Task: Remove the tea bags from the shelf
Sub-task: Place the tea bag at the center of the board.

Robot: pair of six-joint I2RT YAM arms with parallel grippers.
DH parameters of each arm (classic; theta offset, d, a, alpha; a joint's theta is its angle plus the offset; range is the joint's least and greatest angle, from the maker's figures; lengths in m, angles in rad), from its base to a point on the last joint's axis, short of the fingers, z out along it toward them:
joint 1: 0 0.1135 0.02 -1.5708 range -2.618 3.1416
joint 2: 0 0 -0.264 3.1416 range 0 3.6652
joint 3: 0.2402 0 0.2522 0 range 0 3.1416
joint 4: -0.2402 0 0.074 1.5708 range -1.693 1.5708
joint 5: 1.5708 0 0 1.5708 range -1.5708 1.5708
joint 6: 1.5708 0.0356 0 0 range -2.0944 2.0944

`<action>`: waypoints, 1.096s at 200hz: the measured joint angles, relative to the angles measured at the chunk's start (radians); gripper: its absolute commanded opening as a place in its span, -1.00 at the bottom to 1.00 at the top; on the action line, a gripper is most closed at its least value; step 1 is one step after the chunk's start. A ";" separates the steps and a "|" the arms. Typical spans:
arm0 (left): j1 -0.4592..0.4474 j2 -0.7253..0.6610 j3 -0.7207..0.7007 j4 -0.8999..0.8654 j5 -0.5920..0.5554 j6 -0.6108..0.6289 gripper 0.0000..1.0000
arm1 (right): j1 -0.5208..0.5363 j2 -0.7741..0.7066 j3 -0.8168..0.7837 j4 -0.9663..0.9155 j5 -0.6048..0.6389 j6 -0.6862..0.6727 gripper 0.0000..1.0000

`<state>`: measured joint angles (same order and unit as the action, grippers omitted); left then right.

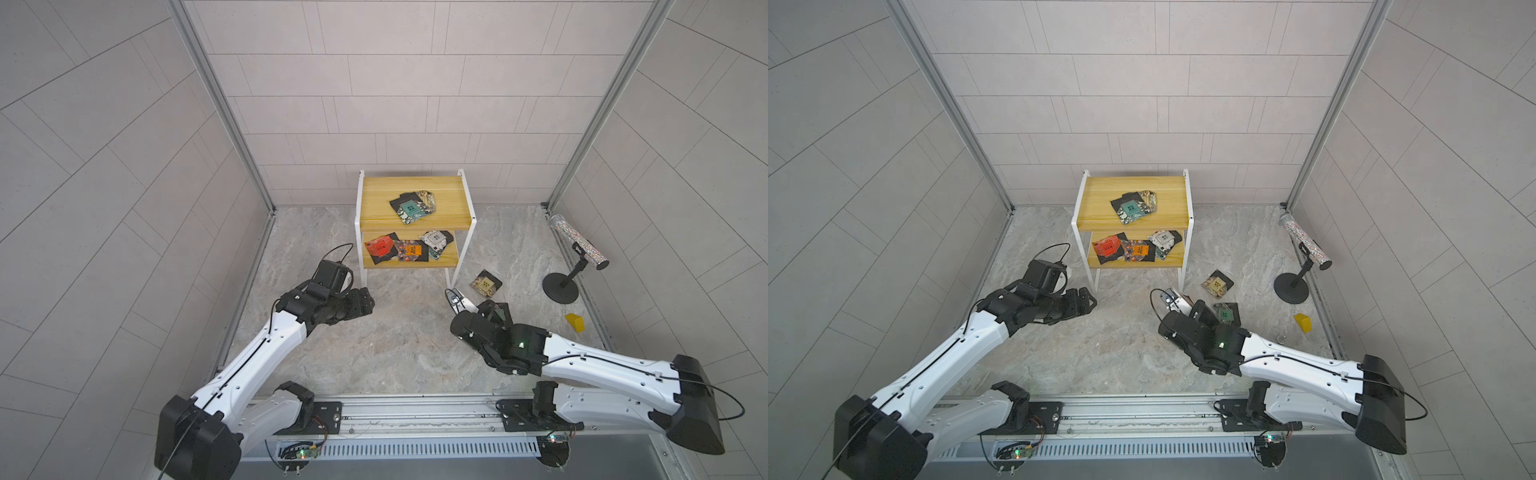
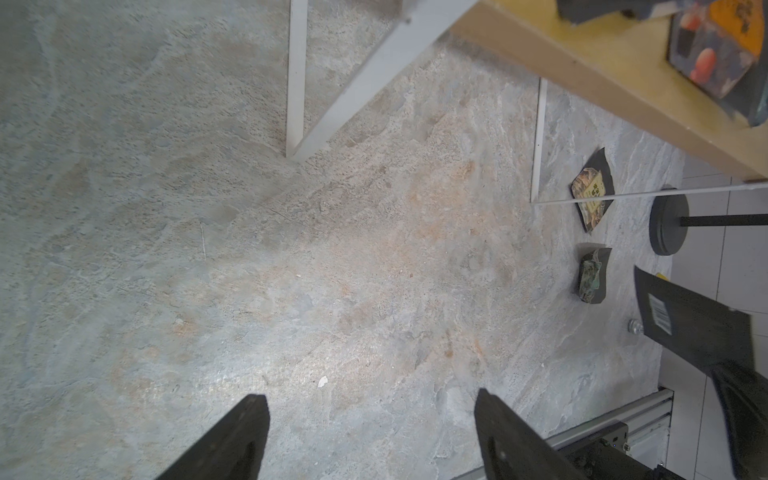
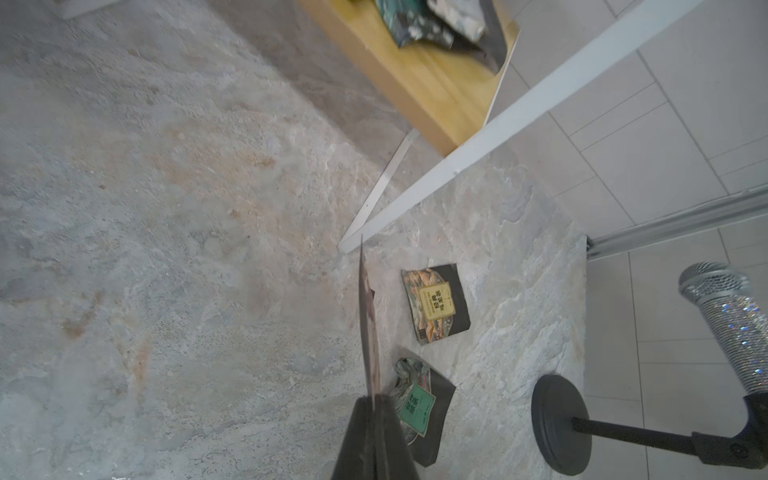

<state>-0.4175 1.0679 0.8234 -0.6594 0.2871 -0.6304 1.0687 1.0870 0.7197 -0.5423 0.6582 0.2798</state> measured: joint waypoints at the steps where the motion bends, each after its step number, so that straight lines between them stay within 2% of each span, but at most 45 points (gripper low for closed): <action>1: 0.000 0.000 0.000 0.000 0.000 0.000 0.71 | 0.000 0.003 -0.001 0.001 0.000 0.002 -1.00; 81: 0.000 0.000 -0.021 0.005 -0.004 -0.001 0.72 | -0.021 0.286 -0.031 0.117 0.001 0.167 -1.00; 143: 0.000 -0.001 -0.026 0.004 -0.019 -0.001 0.72 | -0.028 0.428 -0.021 0.138 -0.028 0.219 -0.91; 168: 0.000 -0.001 -0.026 0.004 -0.023 0.000 0.71 | -0.028 0.439 -0.019 0.159 -0.046 0.217 -0.73; 185: 0.000 -0.001 -0.026 0.003 -0.026 0.000 0.72 | -0.028 0.441 -0.014 0.167 -0.061 0.220 -0.45; 197: 0.000 -0.001 -0.026 0.003 -0.028 0.000 0.72 | -0.028 0.441 -0.003 0.167 -0.069 0.217 -0.33; 219: 0.000 -0.001 -0.026 0.003 -0.035 0.000 0.72 | -0.028 0.441 0.022 0.167 -0.081 0.212 -0.24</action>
<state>-0.4175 1.0672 0.7971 -0.6559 0.2523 -0.6308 1.0405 1.5284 0.7418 -0.3752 0.5774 0.4923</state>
